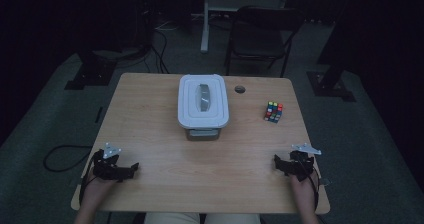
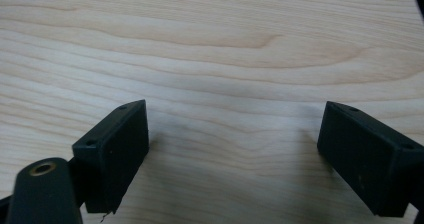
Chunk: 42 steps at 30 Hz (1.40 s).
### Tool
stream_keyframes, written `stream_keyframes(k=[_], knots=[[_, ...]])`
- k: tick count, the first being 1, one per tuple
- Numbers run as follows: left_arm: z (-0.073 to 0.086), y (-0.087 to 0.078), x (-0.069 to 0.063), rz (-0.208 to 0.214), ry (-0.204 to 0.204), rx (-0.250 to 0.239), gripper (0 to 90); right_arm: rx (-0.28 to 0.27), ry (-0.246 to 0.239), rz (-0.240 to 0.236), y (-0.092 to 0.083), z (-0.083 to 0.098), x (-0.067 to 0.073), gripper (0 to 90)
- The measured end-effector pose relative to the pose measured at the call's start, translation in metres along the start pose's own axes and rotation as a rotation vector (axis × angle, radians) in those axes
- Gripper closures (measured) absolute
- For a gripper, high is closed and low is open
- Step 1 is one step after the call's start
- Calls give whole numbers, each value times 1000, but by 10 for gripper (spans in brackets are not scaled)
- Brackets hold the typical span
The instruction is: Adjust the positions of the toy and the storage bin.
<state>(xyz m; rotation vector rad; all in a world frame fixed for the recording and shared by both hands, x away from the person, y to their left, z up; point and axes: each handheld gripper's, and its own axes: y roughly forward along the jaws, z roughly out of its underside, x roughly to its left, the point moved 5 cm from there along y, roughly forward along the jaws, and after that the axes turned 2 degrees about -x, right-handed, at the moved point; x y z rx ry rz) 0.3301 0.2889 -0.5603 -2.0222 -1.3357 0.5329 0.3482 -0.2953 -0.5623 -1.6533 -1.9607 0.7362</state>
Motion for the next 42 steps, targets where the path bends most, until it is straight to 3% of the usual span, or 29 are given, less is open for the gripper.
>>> stream_keyframes(k=[9,13,16,18,27,29,30,35,42], knots=[[-12,11,-8,22,18,-1,8,-11,-46,-57,6,-7,15,140],[-22,18,-12,30,24,-18,8,-95,-76,-83,7,-23,27,140],[-31,22,-16,47,30,-26,7,-114,-68,-121,10,-35,35,140],[-37,25,-20,57,34,-31,7,-113,-56,-161,15,-43,42,140],[-60,41,-33,110,55,-39,8,-100,-93,-259,39,-68,71,140],[-60,41,-33,110,55,-39,8,-99,-94,-267,40,-70,72,140],[-69,46,-37,137,54,-55,8,-99,-97,-278,45,-75,77,140],[-84,53,-41,172,46,-90,8,-99,-86,-314,54,-87,83,152],[-102,66,-41,161,57,-104,8,-99,-62,-321,67,-101,88,151]])
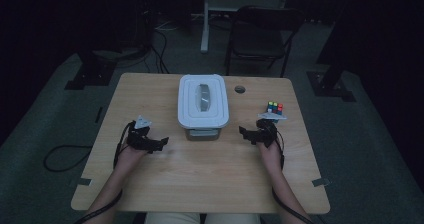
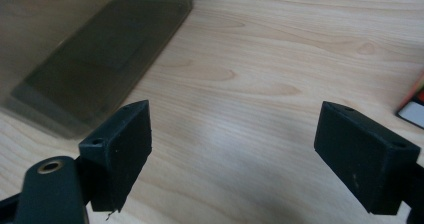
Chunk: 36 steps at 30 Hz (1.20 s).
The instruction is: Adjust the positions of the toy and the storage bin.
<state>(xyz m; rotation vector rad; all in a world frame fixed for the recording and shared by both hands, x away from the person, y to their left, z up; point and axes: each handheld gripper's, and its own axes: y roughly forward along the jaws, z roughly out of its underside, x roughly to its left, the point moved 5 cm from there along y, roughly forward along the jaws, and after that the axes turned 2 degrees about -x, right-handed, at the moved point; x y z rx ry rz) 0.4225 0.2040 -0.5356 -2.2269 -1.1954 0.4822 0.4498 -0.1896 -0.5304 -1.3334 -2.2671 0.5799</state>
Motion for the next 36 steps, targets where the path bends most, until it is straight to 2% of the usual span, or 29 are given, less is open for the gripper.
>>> stream_keyframes(k=[6,9,21,23,24,26,28,30,32,34,36], knots=[[-11,15,4,-6,9,7,8,11,-24,12,13,-7,1,151],[-19,22,5,0,5,3,8,18,-22,18,21,-10,1,151],[-49,50,17,-22,1,0,8,19,-24,21,48,-34,0,151],[-54,53,19,-21,-6,5,8,14,-16,27,54,-37,0,152],[-58,55,19,-18,-12,-9,8,10,-9,25,56,-38,0,152],[-64,57,20,-25,-6,-12,7,9,15,9,61,-41,0,151],[-66,59,21,-31,-4,-12,7,8,12,18,63,-43,0,151],[-73,63,22,-3,-13,-27,8,10,12,27,69,-50,1,151],[-76,67,22,-2,1,-21,7,10,36,25,72,-52,2,151],[-80,70,22,-1,5,-28,7,-2,65,5,74,-57,4,151],[-83,71,22,-1,-3,-33,8,1,53,-6,77,-60,9,151]])
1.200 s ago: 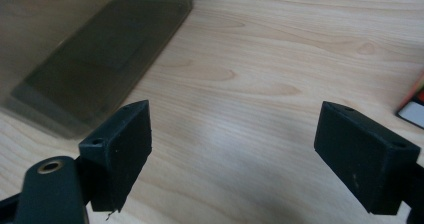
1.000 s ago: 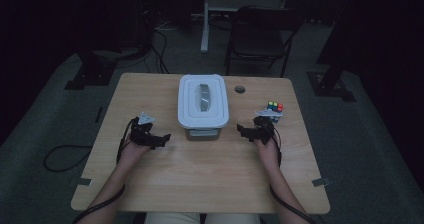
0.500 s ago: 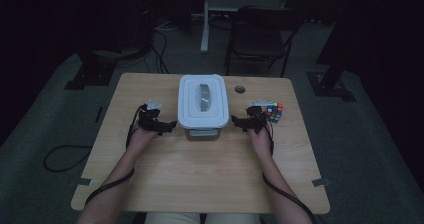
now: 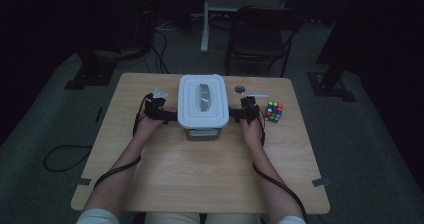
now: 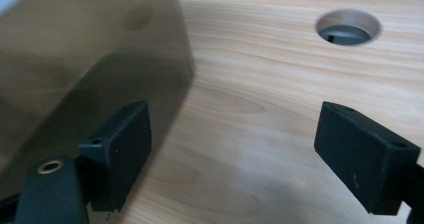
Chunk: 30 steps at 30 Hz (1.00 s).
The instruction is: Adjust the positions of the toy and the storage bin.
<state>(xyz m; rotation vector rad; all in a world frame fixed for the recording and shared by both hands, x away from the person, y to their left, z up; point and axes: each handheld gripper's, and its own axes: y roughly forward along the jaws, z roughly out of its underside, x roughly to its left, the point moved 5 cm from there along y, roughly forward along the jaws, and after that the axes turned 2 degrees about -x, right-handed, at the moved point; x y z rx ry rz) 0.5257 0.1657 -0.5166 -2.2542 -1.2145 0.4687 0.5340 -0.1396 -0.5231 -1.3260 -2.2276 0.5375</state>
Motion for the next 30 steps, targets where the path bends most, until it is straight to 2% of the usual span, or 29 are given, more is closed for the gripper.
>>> stream_keyframes(k=[2,4,8,10,13,17,25,27,30], knots=[[-2,1,1,0,-15,2,8,11,-22,-7,2,-1,4,151],[-3,0,1,4,-23,6,8,14,-23,-7,3,-1,5,153],[-4,-1,-1,2,-12,20,8,16,1,-34,2,-1,5,159],[-5,-2,-3,-6,-4,22,8,17,-6,-43,1,-1,6,171],[-5,-4,-5,7,-11,23,8,31,-23,-56,-2,-1,8,187],[-4,-9,-11,-1,18,19,8,42,-42,-88,-6,4,8,187],[-3,-15,-23,-3,61,36,8,46,-58,-98,-18,10,9,198],[-2,-17,-25,-1,64,32,8,42,-61,-97,-20,12,9,199],[1,-19,-27,13,47,32,8,39,-60,-109,-25,15,10,199]])
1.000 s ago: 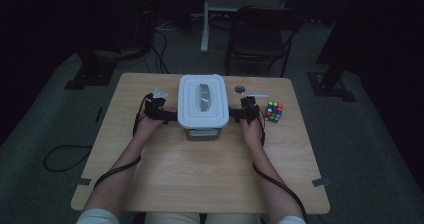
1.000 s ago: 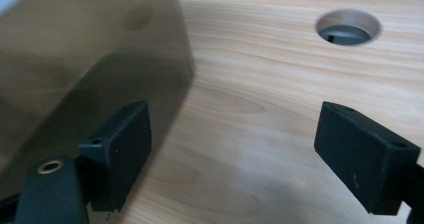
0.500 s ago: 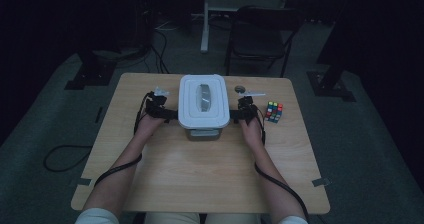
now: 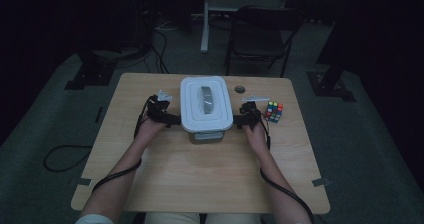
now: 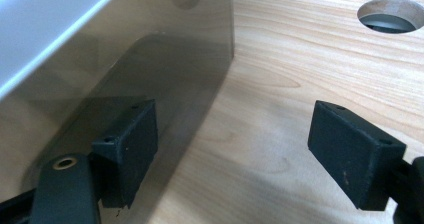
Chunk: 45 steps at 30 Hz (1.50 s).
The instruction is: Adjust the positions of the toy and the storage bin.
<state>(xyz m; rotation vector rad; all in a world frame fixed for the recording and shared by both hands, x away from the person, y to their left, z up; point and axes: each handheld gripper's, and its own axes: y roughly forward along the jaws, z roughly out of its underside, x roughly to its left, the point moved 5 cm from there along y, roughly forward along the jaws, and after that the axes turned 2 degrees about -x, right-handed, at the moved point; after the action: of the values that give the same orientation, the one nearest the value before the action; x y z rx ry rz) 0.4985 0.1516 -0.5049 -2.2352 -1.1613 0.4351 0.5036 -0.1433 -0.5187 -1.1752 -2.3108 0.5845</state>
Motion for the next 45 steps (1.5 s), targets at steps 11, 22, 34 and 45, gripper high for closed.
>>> stream_keyframes(k=[11,22,34,45], knots=[[4,-6,-8,26,23,2,7,-4,-19,-13,-16,11,4,180],[-2,12,12,3,-16,-24,7,-66,10,54,-6,4,-19,145],[-16,37,28,-26,-40,-8,7,-68,61,78,25,-25,-34,144],[-18,36,21,-56,-10,31,9,-42,30,31,26,-26,-26,181]])
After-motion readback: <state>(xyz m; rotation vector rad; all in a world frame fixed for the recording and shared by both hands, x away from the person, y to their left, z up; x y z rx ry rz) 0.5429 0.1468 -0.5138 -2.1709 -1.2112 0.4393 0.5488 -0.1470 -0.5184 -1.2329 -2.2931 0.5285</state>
